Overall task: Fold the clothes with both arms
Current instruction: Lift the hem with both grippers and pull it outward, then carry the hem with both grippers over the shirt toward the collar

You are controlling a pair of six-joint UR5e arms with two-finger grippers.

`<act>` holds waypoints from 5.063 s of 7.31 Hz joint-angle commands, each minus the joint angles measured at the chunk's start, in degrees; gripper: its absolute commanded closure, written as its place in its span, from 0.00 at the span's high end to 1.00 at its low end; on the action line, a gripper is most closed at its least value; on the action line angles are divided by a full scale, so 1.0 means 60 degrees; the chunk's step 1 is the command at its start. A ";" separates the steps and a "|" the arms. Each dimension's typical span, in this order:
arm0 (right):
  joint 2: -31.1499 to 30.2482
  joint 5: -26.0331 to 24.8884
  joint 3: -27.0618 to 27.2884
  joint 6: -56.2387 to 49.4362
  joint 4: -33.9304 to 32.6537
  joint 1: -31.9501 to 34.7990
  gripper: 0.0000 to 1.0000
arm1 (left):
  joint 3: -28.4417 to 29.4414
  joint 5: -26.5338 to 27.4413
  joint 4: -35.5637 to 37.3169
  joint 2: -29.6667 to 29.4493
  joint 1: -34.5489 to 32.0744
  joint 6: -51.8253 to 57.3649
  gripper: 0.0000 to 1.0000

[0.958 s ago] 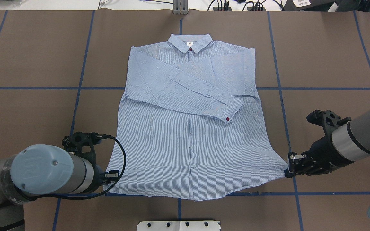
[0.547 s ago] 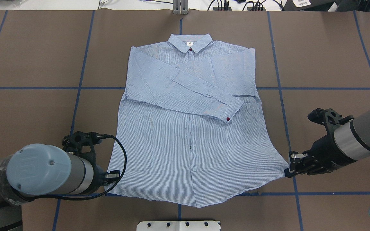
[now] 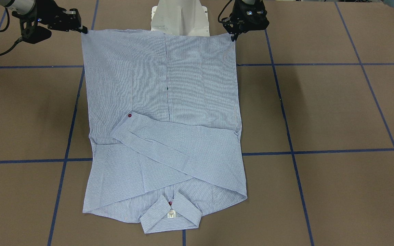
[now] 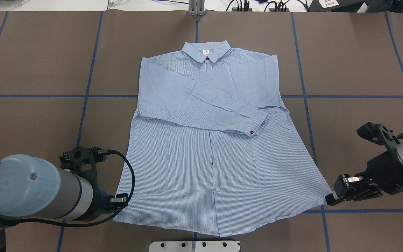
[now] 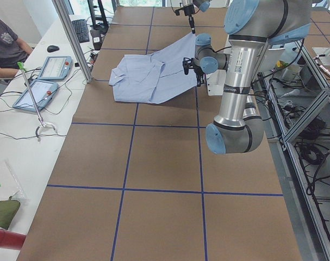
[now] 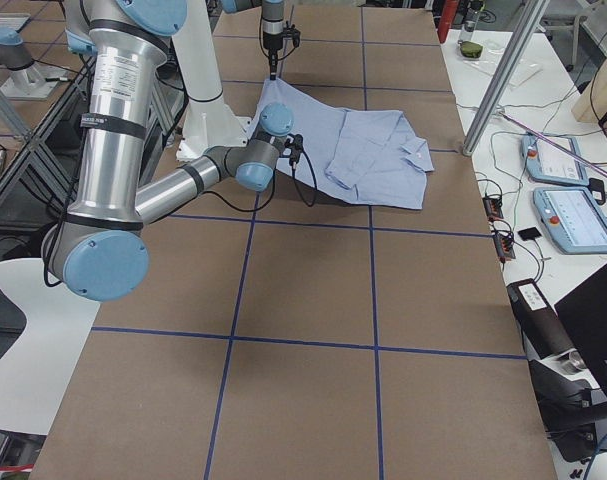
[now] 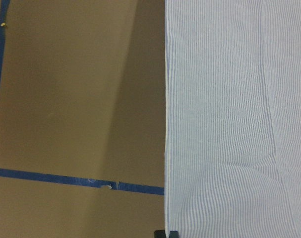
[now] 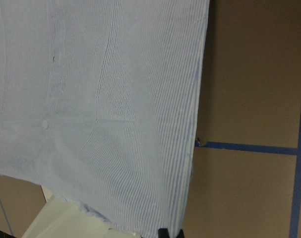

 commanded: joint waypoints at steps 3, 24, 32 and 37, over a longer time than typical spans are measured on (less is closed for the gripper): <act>-0.0325 0.0834 -0.0018 0.0011 0.0746 0.0280 0.00 | -0.0761 -0.0719 0.0874 -0.0050 0.0044 -0.0011 0.00; 0.4344 0.1656 -0.4672 0.0099 0.0981 0.3194 0.00 | 0.1928 -0.1160 -0.0379 -0.1618 -0.3205 0.1951 0.00; 0.6280 0.0895 -0.7822 -0.0047 0.1025 0.3605 0.00 | 0.6351 -0.1454 -0.4407 -0.2921 -0.4745 0.1966 0.00; 0.6925 0.0148 -0.9054 -0.0091 0.1010 0.3606 0.00 | 0.8097 -0.1439 -0.5964 -0.3535 -0.4981 0.1952 0.00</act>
